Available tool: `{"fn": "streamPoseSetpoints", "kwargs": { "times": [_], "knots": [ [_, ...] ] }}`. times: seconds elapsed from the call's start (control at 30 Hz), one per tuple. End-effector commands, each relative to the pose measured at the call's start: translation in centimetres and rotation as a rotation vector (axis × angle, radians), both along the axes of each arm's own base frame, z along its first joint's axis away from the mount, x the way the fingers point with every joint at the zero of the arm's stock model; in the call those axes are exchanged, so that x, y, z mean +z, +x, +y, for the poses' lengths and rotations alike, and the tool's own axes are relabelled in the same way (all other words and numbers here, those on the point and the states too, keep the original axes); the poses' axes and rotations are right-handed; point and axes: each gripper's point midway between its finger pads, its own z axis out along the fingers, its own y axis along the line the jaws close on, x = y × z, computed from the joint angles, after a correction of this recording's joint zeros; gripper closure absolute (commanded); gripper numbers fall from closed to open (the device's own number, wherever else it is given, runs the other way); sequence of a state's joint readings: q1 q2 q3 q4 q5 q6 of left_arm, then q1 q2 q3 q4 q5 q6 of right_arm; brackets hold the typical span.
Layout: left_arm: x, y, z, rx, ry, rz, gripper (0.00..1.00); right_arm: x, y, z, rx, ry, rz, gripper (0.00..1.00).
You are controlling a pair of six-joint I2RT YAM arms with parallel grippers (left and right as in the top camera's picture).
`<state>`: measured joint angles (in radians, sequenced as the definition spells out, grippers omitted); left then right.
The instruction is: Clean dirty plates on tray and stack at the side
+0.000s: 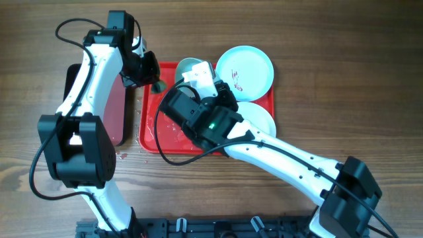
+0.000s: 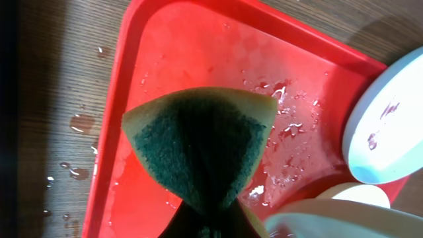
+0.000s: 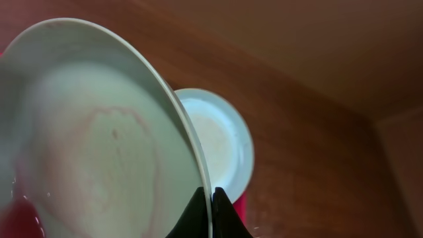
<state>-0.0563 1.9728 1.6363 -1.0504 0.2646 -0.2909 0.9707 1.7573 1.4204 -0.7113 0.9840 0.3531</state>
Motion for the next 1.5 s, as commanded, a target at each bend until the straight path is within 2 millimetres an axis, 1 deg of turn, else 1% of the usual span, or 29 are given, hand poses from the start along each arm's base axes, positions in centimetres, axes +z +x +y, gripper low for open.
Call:
{"fn": "streamPoseSetpoints", "kwargs": {
  "times": [0.0,0.07,0.13,0.23,0.3,0.43,0.5,0.53,0.6,0.63,0.67,0.7,0.8,0.87,0.9,0.93,1.0,1.03,1.07,1.1,1.17,1.2,1.23,1.27,1.37,1.4,1.47],
  "knots": [
    [1.1,0.9,1.0,0.054,0.038,-0.042,0.96,4.3,-0.1,-1.8,-0.076,-0.103,-0.165,0.96],
    [1.0,1.2,1.7,0.128,0.058,-0.039,0.96,5.7,-0.4,-2.5,-0.11,-0.174,-0.228,0.96],
    [1.1,1.5,2.1,0.164,0.051,-0.045,0.96,7.7,-0.7,-2.9,-0.142,-0.274,-0.299,0.96],
    [1.1,1.6,2.3,0.177,0.049,-0.046,0.96,9.5,-1.4,-2.4,-0.163,-0.345,-0.357,0.96],
    [1.1,1.6,2.3,0.177,0.049,-0.046,0.96,9.9,-1.4,-1.5,-0.137,-0.372,-0.35,0.96],
    [1.1,1.6,2.3,0.177,0.049,-0.046,0.96,10.2,-1.3,-1.2,-0.137,-0.358,-0.358,0.96],
    [1.1,1.6,2.3,0.177,0.049,-0.046,0.96,10.0,-1.3,-1.0,-0.134,-0.326,-0.361,0.96],
    [1.1,1.6,2.3,0.177,0.049,-0.046,0.96,9.3,-1.0,-0.5,-0.094,-0.305,-0.334,0.96],
    [1.1,1.6,2.3,0.177,0.048,-0.046,0.96,5.9,-0.4,1.9,0.061,-0.195,-0.213,0.96],
    [1.1,1.6,2.3,0.177,0.048,-0.046,0.96,3.5,-0.3,3.0,0.129,-0.087,-0.119,0.96],
    [1.1,1.6,2.3,0.177,0.049,-0.045,0.96,0.9,-0.3,3.7,0.159,0.048,-0.007,0.96],
    [1.1,1.5,2.3,0.177,0.049,-0.042,0.96,-2.2,-0.4,4.0,0.156,0.229,0.159,0.96],
    [1.1,1.5,2.3,0.177,0.049,-0.042,0.96,-7.2,0.2,4.5,0.121,0.484,0.417,0.96],
    [1.1,1.5,2.3,0.176,0.049,-0.042,0.96,-10.1,0.7,5.3,0.109,0.558,0.51,0.96],
    [1.1,1.5,2.3,0.176,0.049,-0.042,0.96,-12.7,0.9,5.8,0.095,0.591,0.575,0.96],
    [1.1,1.5,2.3,0.176,0.049,-0.042,0.96,-15.0,0.8,6.0,0.082,0.604,0.636,0.96],
    [1.1,1.5,2.3,0.176,0.049,-0.042,0.96,-18.1,0.0,6.4,0.063,0.624,0.731,0.96],
    [1.1,1.5,2.3,0.176,0.049,-0.042,0.96,-19.3,-0.3,6.5,0.062,0.627,0.768,0.96],
    [1.1,1.5,2.3,0.176,0.049,-0.042,0.96,-19.5,-0.3,6.3,0.061,0.623,0.774,0.96],
    [1.1,1.5,2.3,0.176,0.049,-0.043,0.96,-19.4,-0.4,6.5,0.115,0.61,0.792,0.89],
    [1.1,1.5,2.3,0.176,0.049,-0.043,0.96,-19.2,-0.1,6.7,0.206,0.61,0.816,0.66],
    [1.1,1.5,2.3,0.176,0.049,-0.043,0.96,-19.0,0.5,6.4,0.252,0.616,0.819,0.56],
    [1.1,1.5,2.3,0.176,0.049,-0.043,0.96,-18.6,1.1,6.5,0.308,0.628,0.817,0.52],
    [1.1,1.5,2.3,0.177,0.049,-0.043,0.96,-18.1,1.6,6.8,0.404,0.641,0.814,0.5],
    [1.1,1.7,2.3,0.177,0.048,-0.05,0.96,-16.7,3.6,7.0,0.588,0.647,0.746,0.49],
    [1.1,1.7,2.2,0.176,0.048,-0.051,0.96,-16.6,4.0,7.3,0.61,0.647,0.724,0.49],
    [1.1,1.7,2.2,0.176,0.048,-0.05,0.96,-16.9,3.8,8.3,0.64,0.679,0.73,0.51]
  ]
}}
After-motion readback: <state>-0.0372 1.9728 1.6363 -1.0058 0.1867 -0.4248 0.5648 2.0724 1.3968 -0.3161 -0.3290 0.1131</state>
